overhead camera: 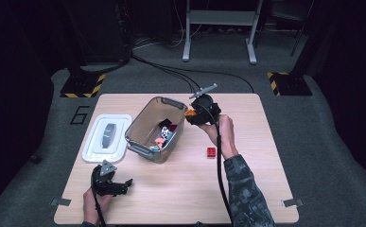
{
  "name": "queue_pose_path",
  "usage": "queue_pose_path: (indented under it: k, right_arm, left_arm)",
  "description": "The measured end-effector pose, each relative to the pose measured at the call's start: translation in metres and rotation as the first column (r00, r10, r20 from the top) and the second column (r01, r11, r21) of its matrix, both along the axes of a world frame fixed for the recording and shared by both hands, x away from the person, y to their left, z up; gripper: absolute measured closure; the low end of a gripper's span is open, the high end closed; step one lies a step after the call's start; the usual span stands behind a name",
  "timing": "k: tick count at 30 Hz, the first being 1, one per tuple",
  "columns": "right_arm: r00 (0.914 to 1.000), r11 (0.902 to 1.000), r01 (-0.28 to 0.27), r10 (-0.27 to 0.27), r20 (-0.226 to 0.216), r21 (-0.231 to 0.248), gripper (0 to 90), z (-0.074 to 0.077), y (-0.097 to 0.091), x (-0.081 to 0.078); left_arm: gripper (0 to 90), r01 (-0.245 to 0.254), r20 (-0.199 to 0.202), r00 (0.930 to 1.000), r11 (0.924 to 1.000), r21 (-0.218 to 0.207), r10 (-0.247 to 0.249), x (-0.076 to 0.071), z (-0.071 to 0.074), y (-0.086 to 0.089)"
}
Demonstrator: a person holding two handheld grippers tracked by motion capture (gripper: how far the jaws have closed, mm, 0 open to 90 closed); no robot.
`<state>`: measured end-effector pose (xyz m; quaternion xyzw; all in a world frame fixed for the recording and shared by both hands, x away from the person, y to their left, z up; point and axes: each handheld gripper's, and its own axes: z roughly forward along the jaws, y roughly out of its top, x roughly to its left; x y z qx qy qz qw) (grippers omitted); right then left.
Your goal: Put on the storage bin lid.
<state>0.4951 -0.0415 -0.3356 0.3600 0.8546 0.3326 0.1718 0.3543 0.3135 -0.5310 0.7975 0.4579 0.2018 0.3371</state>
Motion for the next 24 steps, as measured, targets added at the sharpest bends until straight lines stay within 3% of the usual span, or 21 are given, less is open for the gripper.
queue_pose_path:
  k: [14, 19, 24]
  right_arm:
    - [0.9987, 0.9991, -0.041, 0.04, -0.033, -0.011, 58.6, -0.003, 0.035, 0.009]
    - [0.9954, 0.9956, -0.089, 0.088, -0.039, -0.028, 58.6, -0.013, 0.054, 0.014]
    - [0.9932, 0.9938, -0.104, 0.101, -0.057, -0.041, 58.6, -0.019, 0.065, 0.016]
  left_arm:
    - [3.3, 0.007, -0.003, 1.0, 0.9999, 0.008, -0.007, 0.0, 0.0, 0.001]
    - [3.3, 0.007, -0.004, 1.0, 0.9999, 0.009, -0.007, 0.0, 0.0, 0.001]
    - [3.3, 0.003, -0.005, 1.0, 1.0, 0.002, -0.003, 0.0, 0.0, 0.0]
